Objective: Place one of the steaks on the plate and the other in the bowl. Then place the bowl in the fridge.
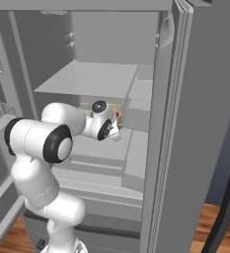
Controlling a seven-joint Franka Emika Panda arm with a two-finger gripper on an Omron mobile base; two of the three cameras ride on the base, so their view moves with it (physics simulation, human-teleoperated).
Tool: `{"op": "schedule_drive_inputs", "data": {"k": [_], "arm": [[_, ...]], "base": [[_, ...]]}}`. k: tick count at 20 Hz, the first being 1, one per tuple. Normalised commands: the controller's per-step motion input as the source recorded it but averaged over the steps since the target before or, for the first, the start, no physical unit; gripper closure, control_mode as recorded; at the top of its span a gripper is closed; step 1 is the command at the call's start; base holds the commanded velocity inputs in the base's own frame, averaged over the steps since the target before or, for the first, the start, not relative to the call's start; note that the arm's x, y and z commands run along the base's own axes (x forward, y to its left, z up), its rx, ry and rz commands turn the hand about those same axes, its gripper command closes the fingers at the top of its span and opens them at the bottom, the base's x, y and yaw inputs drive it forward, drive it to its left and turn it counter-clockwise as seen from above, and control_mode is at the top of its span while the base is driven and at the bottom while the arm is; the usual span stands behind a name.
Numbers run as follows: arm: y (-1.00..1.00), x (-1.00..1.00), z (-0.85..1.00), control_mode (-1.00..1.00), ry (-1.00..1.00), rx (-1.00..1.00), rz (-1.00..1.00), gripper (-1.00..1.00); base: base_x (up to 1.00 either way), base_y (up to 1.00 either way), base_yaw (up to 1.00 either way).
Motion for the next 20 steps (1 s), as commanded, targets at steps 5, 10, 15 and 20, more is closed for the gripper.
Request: {"op": "schedule_drive_inputs", "data": {"k": [5,10,15,20], "arm": [[0.0,0.0,0.0,-1.0,0.0,0.0,0.0,-1.0],[0.0,0.0,0.0,-1.0,-0.04,0.0,0.0,-1.0],[0.0,0.0,0.0,-1.0,-0.07,0.0,0.0,-1.0],[-0.02,-0.05,0.09,-1.0,-0.09,0.0,0.0,-1.0]], "base": [[0.0,0.0,0.0],[0.0,0.0,0.0],[0.0,0.0,0.0],[0.0,0.0,0.0]]}}
